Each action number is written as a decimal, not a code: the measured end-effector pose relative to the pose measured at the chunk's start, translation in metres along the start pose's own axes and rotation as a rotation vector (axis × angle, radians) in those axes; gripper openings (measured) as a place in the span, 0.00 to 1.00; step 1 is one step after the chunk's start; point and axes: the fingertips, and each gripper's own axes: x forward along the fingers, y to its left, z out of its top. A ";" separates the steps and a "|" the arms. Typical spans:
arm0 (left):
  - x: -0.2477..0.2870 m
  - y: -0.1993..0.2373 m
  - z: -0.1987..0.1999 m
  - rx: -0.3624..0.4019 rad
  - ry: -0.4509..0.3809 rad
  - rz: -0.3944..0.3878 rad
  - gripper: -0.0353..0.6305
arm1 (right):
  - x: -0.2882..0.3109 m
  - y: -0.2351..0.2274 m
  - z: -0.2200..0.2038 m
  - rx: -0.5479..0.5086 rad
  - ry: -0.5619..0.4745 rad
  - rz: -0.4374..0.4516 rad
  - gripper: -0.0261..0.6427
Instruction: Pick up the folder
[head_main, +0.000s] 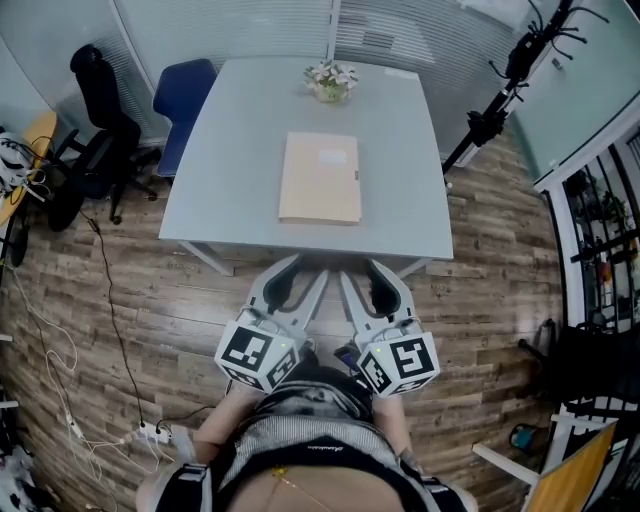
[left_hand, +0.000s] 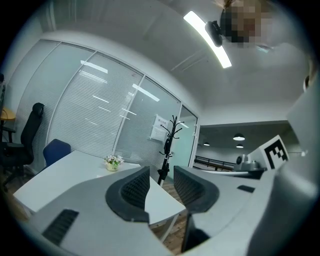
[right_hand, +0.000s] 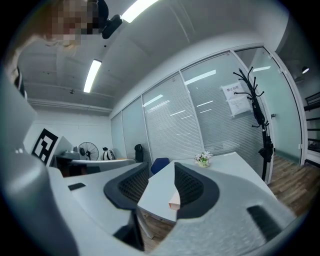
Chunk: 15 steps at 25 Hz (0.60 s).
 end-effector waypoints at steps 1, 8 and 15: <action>0.003 -0.001 0.000 0.002 0.004 -0.005 0.26 | 0.000 -0.004 0.000 0.004 0.000 -0.009 0.28; 0.025 0.002 -0.005 0.015 0.022 -0.034 0.26 | 0.008 -0.023 -0.004 0.005 0.005 -0.052 0.29; 0.059 0.028 -0.002 0.006 0.036 -0.075 0.26 | 0.042 -0.041 0.001 0.011 -0.006 -0.084 0.29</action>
